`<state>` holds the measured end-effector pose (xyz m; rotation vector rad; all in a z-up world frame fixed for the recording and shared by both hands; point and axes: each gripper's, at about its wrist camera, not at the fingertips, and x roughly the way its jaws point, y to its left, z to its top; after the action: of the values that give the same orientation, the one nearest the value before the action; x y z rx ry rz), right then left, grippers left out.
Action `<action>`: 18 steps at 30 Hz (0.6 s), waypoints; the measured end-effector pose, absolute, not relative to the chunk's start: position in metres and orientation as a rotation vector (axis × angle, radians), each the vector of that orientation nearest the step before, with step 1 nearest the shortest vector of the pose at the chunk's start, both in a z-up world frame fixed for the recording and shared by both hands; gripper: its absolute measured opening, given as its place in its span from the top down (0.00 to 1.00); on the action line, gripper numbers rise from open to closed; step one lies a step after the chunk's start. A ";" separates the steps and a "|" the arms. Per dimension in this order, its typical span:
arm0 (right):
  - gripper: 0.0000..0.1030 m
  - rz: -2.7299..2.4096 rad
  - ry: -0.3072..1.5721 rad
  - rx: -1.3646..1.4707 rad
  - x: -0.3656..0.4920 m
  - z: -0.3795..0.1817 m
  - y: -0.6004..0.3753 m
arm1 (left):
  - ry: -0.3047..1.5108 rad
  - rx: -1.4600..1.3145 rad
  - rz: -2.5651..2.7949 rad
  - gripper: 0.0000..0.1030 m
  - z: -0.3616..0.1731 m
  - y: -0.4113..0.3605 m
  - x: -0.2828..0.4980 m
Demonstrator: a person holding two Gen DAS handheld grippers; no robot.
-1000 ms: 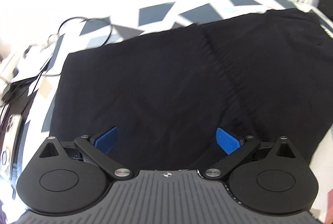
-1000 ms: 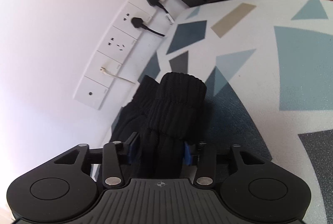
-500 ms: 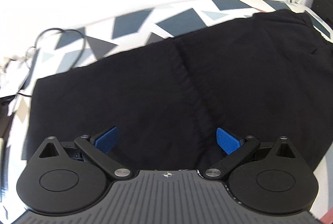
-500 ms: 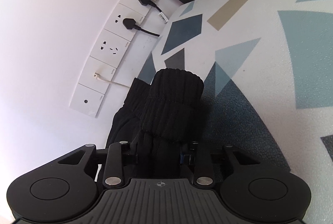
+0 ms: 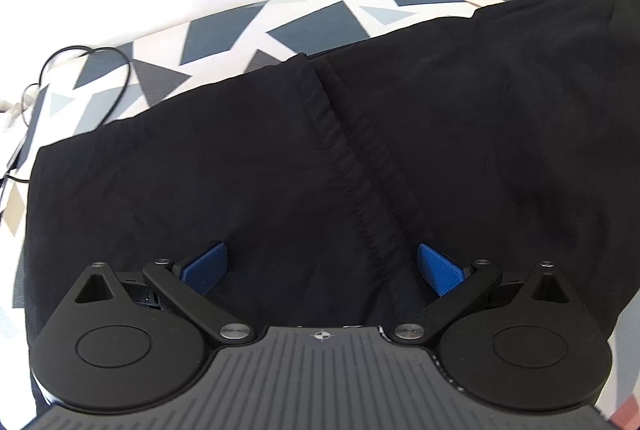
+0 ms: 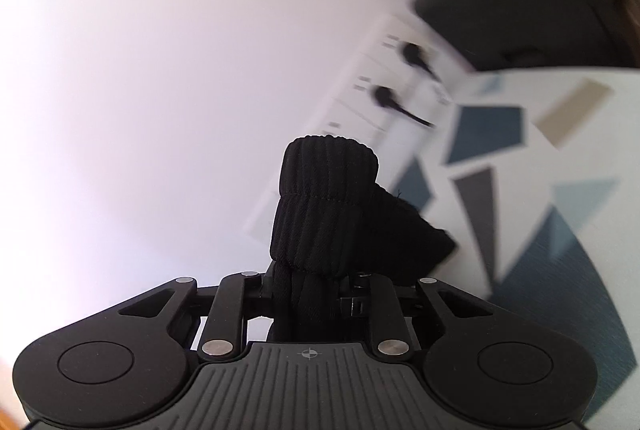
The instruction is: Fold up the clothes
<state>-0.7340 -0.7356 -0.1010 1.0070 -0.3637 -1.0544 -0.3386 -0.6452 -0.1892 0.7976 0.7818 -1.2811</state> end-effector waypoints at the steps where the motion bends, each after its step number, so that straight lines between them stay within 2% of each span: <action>1: 0.81 -1.053 -0.347 0.985 -0.731 -0.094 -0.737 | 0.786 0.788 -1.285 0.00 -0.190 -0.646 -0.339; 5: 0.81 -1.103 -0.256 1.008 -0.717 -0.084 -0.746 | 0.809 0.740 -1.325 0.01 -0.185 -0.644 -0.328; 10: 0.81 -1.041 -0.200 0.875 -0.667 -0.039 -0.737 | 0.946 0.362 -1.417 0.01 -0.135 -0.594 -0.256; 14: 0.81 -0.875 -0.088 0.674 -0.579 0.005 -0.720 | 1.098 0.050 -1.416 0.01 -0.107 -0.534 -0.162; 18: 0.81 -0.663 0.128 0.472 -0.466 0.006 -0.689 | 1.208 -0.176 -1.340 0.01 -0.109 -0.476 -0.081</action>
<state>-0.4664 -0.6888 0.0055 0.4720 0.1278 -0.6631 -0.0811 -0.4763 -0.1095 -0.1756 1.2080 -1.3399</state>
